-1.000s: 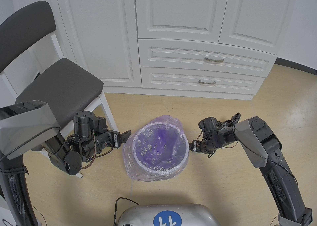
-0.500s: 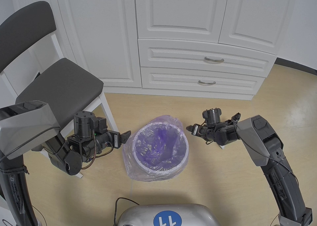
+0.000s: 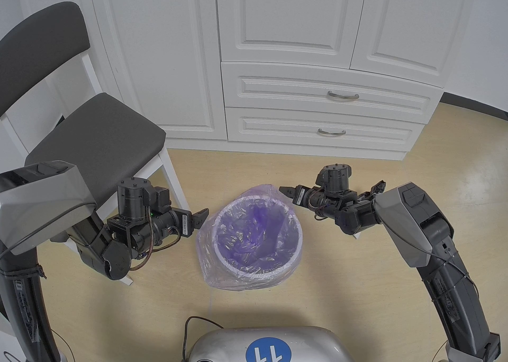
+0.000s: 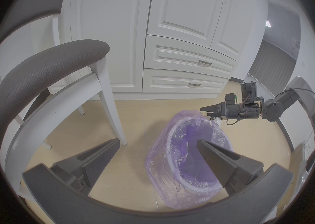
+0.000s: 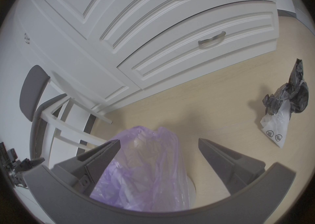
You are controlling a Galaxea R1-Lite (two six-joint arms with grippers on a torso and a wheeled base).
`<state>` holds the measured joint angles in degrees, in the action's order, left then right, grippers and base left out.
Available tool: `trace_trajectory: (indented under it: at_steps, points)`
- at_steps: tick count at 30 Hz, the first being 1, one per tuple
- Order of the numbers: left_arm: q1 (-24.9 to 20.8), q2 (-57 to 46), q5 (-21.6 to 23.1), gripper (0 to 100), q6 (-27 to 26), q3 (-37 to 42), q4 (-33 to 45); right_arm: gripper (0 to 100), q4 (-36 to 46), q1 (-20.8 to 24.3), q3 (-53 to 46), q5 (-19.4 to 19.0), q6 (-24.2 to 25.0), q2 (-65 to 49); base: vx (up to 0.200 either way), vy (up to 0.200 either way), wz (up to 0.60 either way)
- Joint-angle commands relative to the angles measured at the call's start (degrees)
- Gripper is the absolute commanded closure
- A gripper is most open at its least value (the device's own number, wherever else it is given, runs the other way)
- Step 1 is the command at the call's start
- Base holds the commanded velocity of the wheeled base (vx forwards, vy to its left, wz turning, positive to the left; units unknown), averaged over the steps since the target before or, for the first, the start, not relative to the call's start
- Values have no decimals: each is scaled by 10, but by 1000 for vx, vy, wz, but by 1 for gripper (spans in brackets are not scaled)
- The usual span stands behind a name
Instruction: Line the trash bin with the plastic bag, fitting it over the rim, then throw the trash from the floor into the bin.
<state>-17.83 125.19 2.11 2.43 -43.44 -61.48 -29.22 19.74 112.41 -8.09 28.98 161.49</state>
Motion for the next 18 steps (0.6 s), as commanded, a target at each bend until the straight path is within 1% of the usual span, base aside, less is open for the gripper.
trace_trajectory:
  at_steps: [1, 2, 3, 5, 7, 14, 16, 18]
  points:
    - [1, 1, 0, 0, 0, -1, 0, 0, -2, -3, -61, -50, -33, -45, 0, 0, 0]
    - [1, 1, 0, 0, 0, -1, 0, 0, -3, -7, -66, -59, -42, -47, 0, 0, 0]
    - [1, 1, 0, 0, 0, -1, 0, 0, -4, -7, -67, -60, -45, -47, 0, 0, 0]
    - [1, 1, 0, 0, 0, 0, 0, 0, -4, -8, -67, -60, -67, -39, 0, 0, 0]
    - [0, 1, 0, 0, 0, 0, 0, 0, -4, -8, -67, -60, -74, -31, 0, 0, 0]
    - [0, 1, 0, 0, -1, 0, 0, 0, -4, -11, -48, -59, -73, -15, 0, 0, 0]
    - [0, 1, 0, 0, 0, 0, 0, 0, -3, -13, -19, -56, -67, 3, 0, 0, 0]
    - [0, 1, 0, 0, 0, 0, 0, 0, 3, -13, 4, -46, -67, 19, 0, 0, 0]
